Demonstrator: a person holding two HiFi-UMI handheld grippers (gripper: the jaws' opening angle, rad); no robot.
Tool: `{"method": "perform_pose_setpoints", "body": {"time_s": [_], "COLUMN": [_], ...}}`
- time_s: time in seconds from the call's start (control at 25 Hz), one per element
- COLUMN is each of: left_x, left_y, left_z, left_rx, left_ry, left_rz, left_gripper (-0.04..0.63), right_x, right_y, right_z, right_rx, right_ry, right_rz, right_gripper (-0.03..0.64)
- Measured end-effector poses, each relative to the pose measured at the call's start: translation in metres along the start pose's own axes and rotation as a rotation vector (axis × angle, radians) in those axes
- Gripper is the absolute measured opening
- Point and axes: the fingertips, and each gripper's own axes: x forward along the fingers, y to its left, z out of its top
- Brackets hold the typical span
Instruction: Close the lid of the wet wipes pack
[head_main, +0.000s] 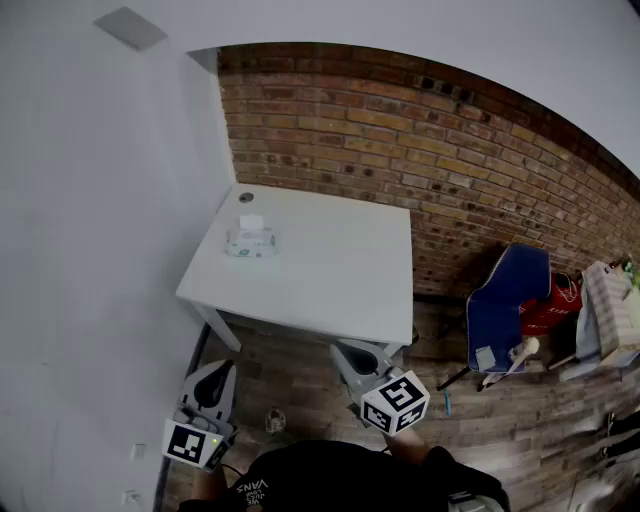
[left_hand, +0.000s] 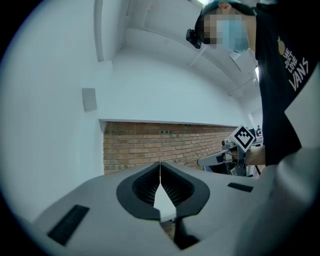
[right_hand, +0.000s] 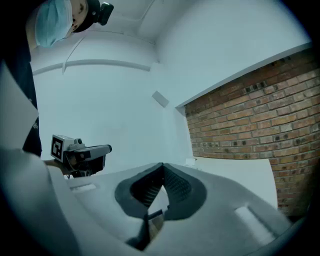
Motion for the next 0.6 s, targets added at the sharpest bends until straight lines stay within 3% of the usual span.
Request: {"method": "perform_pose_setpoints", "body": {"time_s": [0.28,0.6], "left_x": [-0.001,0.002], "left_y": [-0.01,0.003], "left_z": [0.005,0.003], "left_rx": [-0.047,-0.035], "left_ry": [-0.007,-0.012], "left_rz": [0.023,0.033], "left_gripper": [0.002,0.002], "right_x": [-0.012,0.002], "right_y": [-0.004,-0.004], "right_z": [-0.001,0.003], "right_rx": [0.003,0.025], "right_ry": [0.007,-0.011], "right_rz": [0.0,0.023], "right_gripper": [-0.005,-0.003]}}
